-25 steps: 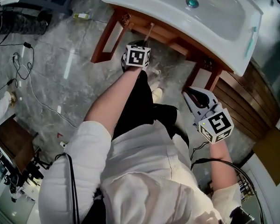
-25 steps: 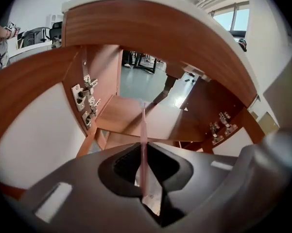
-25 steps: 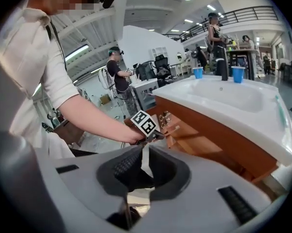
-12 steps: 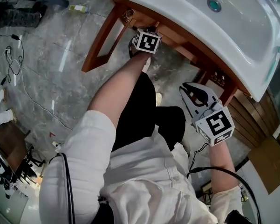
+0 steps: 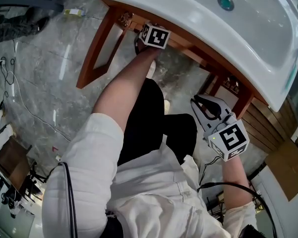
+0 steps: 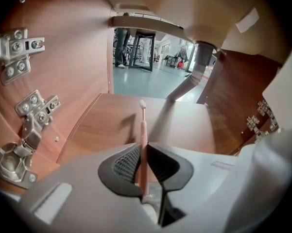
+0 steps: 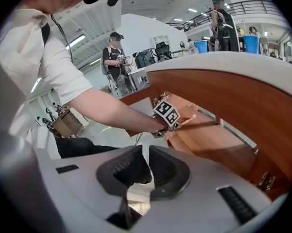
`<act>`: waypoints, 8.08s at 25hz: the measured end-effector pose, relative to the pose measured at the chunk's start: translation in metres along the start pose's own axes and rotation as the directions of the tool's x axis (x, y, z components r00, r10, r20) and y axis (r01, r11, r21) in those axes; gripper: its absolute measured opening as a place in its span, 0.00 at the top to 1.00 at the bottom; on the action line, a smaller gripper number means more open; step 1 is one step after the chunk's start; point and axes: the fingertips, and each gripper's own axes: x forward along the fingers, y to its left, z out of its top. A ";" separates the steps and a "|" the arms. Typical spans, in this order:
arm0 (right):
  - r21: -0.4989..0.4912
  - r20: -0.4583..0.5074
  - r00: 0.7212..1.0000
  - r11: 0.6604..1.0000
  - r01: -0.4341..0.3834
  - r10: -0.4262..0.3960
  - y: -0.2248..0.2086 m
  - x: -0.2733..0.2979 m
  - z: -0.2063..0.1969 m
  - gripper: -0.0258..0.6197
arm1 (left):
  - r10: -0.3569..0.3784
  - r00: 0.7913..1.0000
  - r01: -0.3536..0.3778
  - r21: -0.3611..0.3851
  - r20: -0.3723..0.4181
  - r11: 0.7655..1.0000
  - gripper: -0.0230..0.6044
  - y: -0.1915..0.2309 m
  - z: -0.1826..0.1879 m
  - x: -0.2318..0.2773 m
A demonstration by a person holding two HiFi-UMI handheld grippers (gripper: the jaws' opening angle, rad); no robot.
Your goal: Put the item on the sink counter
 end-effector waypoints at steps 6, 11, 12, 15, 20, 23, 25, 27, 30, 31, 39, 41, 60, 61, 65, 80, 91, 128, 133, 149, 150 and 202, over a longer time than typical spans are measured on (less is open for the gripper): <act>0.001 -0.005 1.000 1.000 0.008 -0.008 -0.003 -0.005 -0.003 0.90 | 0.007 1.000 -0.007 -0.003 -0.020 1.000 0.88 0.000 -0.003 0.007; 0.011 0.003 1.000 1.000 0.019 -0.019 -0.005 -0.009 -0.003 0.90 | -0.015 1.000 0.015 -0.003 -0.006 1.000 0.84 -0.006 -0.004 0.003; 0.010 0.004 1.000 1.000 0.019 -0.019 -0.004 -0.009 -0.003 0.90 | -0.013 1.000 0.013 -0.002 -0.005 1.000 0.82 -0.006 -0.004 0.001; 0.010 0.012 1.000 1.000 0.016 -0.016 0.002 -0.013 0.000 0.90 | -0.011 1.000 0.011 0.004 -0.008 1.000 0.80 -0.006 -0.006 -0.012; 0.017 0.037 0.999 1.000 0.014 -0.015 0.017 -0.030 0.013 0.90 | -0.011 1.000 0.011 0.019 -0.010 1.000 0.80 -0.008 -0.012 -0.048; 0.017 0.056 0.998 1.000 0.014 -0.015 0.029 -0.044 0.021 0.90 | -0.028 0.999 0.028 0.006 -0.017 1.000 0.80 -0.013 -0.017 -0.077; 0.009 0.063 0.998 1.000 0.016 -0.017 0.039 -0.057 0.026 0.90 | -0.059 0.998 0.059 0.000 -0.025 0.998 0.80 -0.024 -0.020 -0.102; 0.002 0.071 0.997 1.000 0.017 -0.017 0.051 -0.071 0.031 0.90 | -0.090 0.995 0.090 -0.006 -0.033 0.996 0.80 -0.035 -0.023 -0.131; 0.010 0.102 0.994 1.000 0.024 -0.025 0.064 -0.093 0.042 0.91 | -0.139 0.990 0.139 -0.011 -0.030 0.990 0.84 -0.049 -0.024 -0.175; 0.016 0.114 0.993 0.999 0.031 -0.032 0.067 -0.102 0.046 0.91 | -0.148 0.989 0.148 -0.008 -0.028 0.989 0.87 -0.054 -0.023 -0.191; 0.047 0.197 0.977 0.996 0.078 -0.086 0.097 -0.167 0.068 0.92 | -0.229 0.973 0.229 -0.011 0.025 0.973 0.96 -0.102 -0.004 -0.315; 0.034 0.209 0.973 0.995 0.090 -0.095 0.106 -0.185 0.071 0.92 | -0.261 0.964 0.262 -0.009 0.045 0.965 0.96 -0.120 0.006 -0.346; 0.083 0.328 0.919 0.976 0.201 -0.217 0.116 -0.291 0.076 0.92 | -0.398 0.896 0.333 0.294 0.197 0.896 0.95 -0.244 0.105 -0.524; 0.088 0.327 0.919 0.975 0.203 -0.221 0.113 -0.290 0.075 0.92 | -0.393 0.896 0.324 0.302 0.208 0.897 0.95 -0.241 0.115 -0.522; 0.126 0.319 0.914 0.967 0.223 -0.252 0.099 -0.295 0.071 0.92 | -0.381 0.897 0.301 0.321 0.225 0.898 0.95 -0.224 0.157 -0.505; 0.216 0.277 0.908 0.941 0.260 -0.314 0.002 -0.258 0.149 0.92 | -0.249 0.955 0.148 0.468 0.161 0.871 0.86 -0.080 0.362 -0.361; 0.292 0.226 0.905 0.911 0.290 -0.360 -0.047 -0.232 0.179 0.92 | -0.197 0.980 0.150 0.678 -0.009 0.720 0.81 -0.042 0.427 -0.251; 0.258 0.247 0.911 0.928 0.267 -0.331 -0.014 -0.249 0.143 0.92 | -0.070 0.990 0.143 0.816 -0.126 0.560 0.93 -0.068 0.346 -0.275; 0.212 0.259 0.920 0.946 0.245 -0.296 0.026 -0.260 0.119 0.92 | -0.085 0.989 0.148 0.800 -0.121 0.581 0.93 -0.092 0.291 -0.325; 0.167 0.231 0.950 0.971 0.174 -0.210 0.128 -0.261 0.044 0.92 | -0.142 0.968 0.251 0.742 -0.209 0.622 0.93 -0.158 0.080 -0.407; 0.164 0.226 0.953 0.972 0.167 -0.202 0.133 -0.259 0.042 0.92 | -0.146 0.965 0.262 0.739 -0.218 0.621 0.93 -0.161 0.069 -0.407; 0.181 0.047 0.995 0.981 0.075 -0.085 0.037 -0.062 -0.054 0.92 | -0.084 0.975 0.220 0.868 -0.204 0.446 0.92 -0.115 -0.009 -0.027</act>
